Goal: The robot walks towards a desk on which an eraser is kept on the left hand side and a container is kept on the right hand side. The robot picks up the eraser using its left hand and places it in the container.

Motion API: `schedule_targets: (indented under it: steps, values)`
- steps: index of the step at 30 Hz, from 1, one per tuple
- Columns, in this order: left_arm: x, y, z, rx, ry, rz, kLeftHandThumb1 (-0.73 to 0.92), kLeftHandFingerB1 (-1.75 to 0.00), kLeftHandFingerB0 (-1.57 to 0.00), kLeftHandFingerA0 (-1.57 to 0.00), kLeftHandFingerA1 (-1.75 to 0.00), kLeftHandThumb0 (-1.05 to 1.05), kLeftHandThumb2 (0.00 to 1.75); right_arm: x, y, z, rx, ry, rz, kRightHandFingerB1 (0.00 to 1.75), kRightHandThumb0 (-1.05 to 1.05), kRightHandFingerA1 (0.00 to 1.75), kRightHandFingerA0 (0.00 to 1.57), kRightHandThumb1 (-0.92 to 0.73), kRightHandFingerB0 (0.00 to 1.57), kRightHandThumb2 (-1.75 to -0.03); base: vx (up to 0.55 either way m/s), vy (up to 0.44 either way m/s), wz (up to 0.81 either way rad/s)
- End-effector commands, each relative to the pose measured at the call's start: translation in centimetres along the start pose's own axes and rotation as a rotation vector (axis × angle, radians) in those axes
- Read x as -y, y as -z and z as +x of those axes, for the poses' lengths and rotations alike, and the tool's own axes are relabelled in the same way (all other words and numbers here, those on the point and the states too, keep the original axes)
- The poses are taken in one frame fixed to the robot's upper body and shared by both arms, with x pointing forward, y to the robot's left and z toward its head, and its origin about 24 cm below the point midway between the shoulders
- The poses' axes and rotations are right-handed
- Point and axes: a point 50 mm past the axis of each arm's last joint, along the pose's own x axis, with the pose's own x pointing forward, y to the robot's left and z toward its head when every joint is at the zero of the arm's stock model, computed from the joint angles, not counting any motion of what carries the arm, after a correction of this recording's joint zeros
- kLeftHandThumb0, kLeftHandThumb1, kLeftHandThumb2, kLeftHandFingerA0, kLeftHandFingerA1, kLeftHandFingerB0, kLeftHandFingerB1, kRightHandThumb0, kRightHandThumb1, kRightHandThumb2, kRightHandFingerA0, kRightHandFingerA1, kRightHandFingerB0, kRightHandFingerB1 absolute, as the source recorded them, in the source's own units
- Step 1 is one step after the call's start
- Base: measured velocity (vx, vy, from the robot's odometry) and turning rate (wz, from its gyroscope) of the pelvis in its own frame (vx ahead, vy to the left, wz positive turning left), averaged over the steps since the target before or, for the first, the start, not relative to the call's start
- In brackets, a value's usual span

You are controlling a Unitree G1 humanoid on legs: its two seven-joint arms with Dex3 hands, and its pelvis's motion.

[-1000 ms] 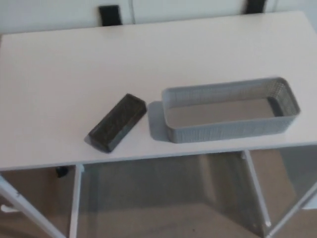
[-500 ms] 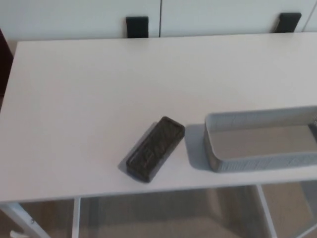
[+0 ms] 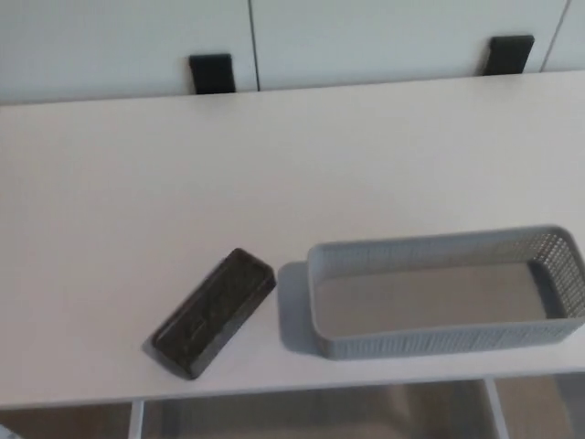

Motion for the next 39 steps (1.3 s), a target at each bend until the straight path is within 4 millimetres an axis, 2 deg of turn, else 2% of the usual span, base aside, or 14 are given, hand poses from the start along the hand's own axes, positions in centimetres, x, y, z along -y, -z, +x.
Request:
schedule_targets:
  steps: [1, 3, 5, 6, 13, 16, 24, 32, 33, 34, 35, 36, 37, 39]
  values:
    - [-0.7, 0.0, 0.0, -0.006, -0.02, 0.004, 0.45, -0.4, -0.37, -0.38, -0.45, -0.32, 0.64, 0.1, 0.1, 0.0, -0.001, 0.002, -0.004, 0.51, -0.48, 0.63, 0.4, -0.38, 0.31, -0.75, 0.0, 0.0, 0.0]
    - [-0.7, 0.1, 0.0, -0.006, -0.02, 0.007, 0.45, -0.4, -0.37, -0.39, -0.45, -0.32, 0.64, 0.1, 0.2, -0.1, 0.002, 0.002, -0.005, 0.4, -0.42, 0.58, 0.42, -0.51, 0.36, -0.55, 0.0, 0.0, 0.0]
    - [-0.7, 0.0, 0.0, -0.007, -0.021, 0.016, 0.46, -0.4, -0.38, -0.39, -0.45, -0.32, 0.64, 0.1, 0.2, -0.1, 0.003, 0.003, -0.009, 0.51, -0.48, 0.65, 0.41, -0.38, 0.29, -0.76, 0.02, 0.044, -0.02]
    - [-0.7, 0.0, 0.0, -0.006, -0.02, 0.007, 0.46, -0.4, -0.37, -0.39, -0.45, -0.31, 0.64, 0.1, 0.3, -0.1, 0.003, -0.004, -0.005, 0.4, -0.43, 0.54, 0.41, -0.51, 0.34, -0.55, 0.05, 0.09, 0.01]
    - [-0.9, -0.1, 0.1, -0.002, -0.008, -0.011, 0.52, -0.33, -0.38, -0.41, -0.4, -0.23, 0.56, 0.1, 0.3, -0.1, -0.013, 0.002, 0.004, 0.4, -0.42, 0.64, 0.49, -0.51, 0.36, -0.55, 0.05, 0.097, 0.13]
    - [-0.9, 0.0, 0.1, -0.017, 0.001, 0.0, 0.52, -0.33, -0.37, -0.42, -0.4, -0.25, 0.56, 0.1, 0.4, -0.1, -0.003, 0.007, -0.01, 0.52, -0.48, 0.75, 0.53, -0.38, 0.31, -0.77, 0.06, 0.034, 0.14]
    - [-0.9, 0.1, 0.1, -0.022, 0.02, 0.001, 0.53, -0.33, -0.36, -0.42, -0.41, -0.26, 0.57, 0.1, 0.5, -0.1, -0.015, -0.006, 0.021, 0.4, -0.42, 0.52, 0.43, -0.5, 0.35, -0.55, 0.02, 0.005, 0.03]
    - [-1.1, 0.1, 0.1, -0.031, 0.028, 0.014, 0.53, -0.33, -0.37, -0.56, -0.44, -0.25, 0.56, 0.0, 0.5, -0.1, -0.009, -0.002, 0.014, 0.5, -0.46, 0.61, 0.42, -0.38, 0.3, -0.74, 0.0, 0.0, 0.0]
    - [-0.9, -0.4, 0.0, -0.001, 0.073, 0.0, 0.52, -0.33, -0.36, -0.59, -0.47, -0.25, 0.56, 0.0, 0.2, -0.1, 0.0, -0.006, 0.034, 0.4, -0.4, 0.65, 0.5, -0.5, 0.35, -0.55, 0.0, 0.0, 0.0]
    - [-0.6, -0.8, -0.2, 0.03, 0.12, -0.015, 0.5, -0.33, -0.35, -0.6, -0.47, -0.25, 0.55, 0.1, 0.0, 0.0, -0.002, -0.001, 0.002, 0.5, -0.49, 0.73, 0.53, -0.39, 0.3, -0.77, 0.0, 0.0, 0.0]
    - [-0.4, -1.2, -0.4, 0.054, 0.144, -0.013, 0.51, -0.33, -0.35, -0.54, -0.43, -0.25, 0.55, 0.1, -0.2, 0.0, 0.007, -0.001, 0.0, 0.39, -0.42, 0.66, 0.5, -0.53, 0.36, -0.56, 0.0, 0.0, 0.0]
    - [-0.1, -1.5, -0.8, 0.081, 0.159, -0.022, 0.5, -0.33, -0.37, -0.46, -0.42, -0.23, 0.54, 0.2, -0.2, 0.0, 0.022, -0.005, -0.016, 0.5, -0.49, 0.64, 0.42, -0.4, 0.3, -0.77, 0.0, 0.0, 0.0]
    - [0.1, -1.6, -1.5, 0.119, 0.178, -0.016, 0.5, -0.33, -0.38, -0.43, -0.42, -0.25, 0.55, 0.3, -0.3, -0.1, 0.045, -0.014, -0.014, 0.42, -0.45, 0.59, 0.44, -0.52, 0.36, -0.55, 0.0, 0.0, 0.0]
    - [0.2, -1.7, -1.9, 0.13, 0.188, -0.011, 0.5, -0.33, -0.38, -0.43, -0.42, -0.25, 0.55, 0.4, -0.2, -0.2, 0.051, -0.015, -0.011, 0.42, -0.45, 0.59, 0.44, -0.52, 0.36, -0.55, 0.0, 0.0, 0.0]
